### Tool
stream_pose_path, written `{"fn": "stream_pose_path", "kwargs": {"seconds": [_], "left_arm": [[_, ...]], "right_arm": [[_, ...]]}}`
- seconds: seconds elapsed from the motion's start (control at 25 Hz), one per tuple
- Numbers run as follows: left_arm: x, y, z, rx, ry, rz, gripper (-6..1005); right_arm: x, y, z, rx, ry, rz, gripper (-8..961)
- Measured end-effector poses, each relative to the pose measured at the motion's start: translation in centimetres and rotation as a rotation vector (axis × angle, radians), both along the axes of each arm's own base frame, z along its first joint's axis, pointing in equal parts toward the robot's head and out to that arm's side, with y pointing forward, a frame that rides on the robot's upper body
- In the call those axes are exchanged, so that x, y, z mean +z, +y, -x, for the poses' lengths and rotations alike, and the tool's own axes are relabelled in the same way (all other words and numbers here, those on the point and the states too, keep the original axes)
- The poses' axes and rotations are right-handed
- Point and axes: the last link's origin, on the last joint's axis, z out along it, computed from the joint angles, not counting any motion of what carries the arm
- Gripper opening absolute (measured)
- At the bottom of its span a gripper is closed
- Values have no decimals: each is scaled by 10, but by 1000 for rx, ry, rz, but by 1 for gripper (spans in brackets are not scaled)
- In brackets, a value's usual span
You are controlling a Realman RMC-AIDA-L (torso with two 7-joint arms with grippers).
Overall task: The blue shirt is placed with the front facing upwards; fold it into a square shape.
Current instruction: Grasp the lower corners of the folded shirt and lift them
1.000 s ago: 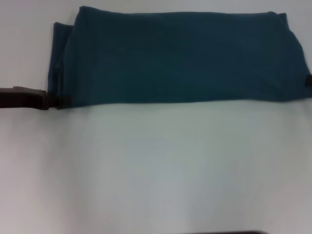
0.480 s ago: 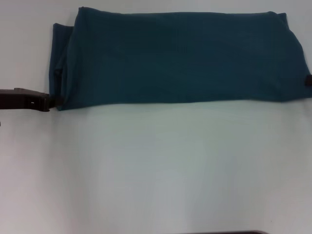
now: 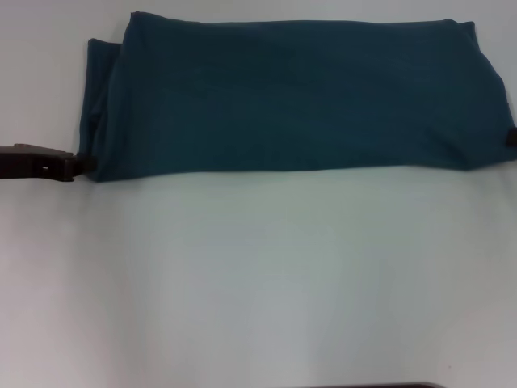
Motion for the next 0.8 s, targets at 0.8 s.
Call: {"fn": "stream_pose_path", "kwargs": {"seconds": [0.8], "left_arm": [[22,-50,8,17,-127,126,-1]], "right_arm": [[13,-63,-18,13,72,1,7]]}}
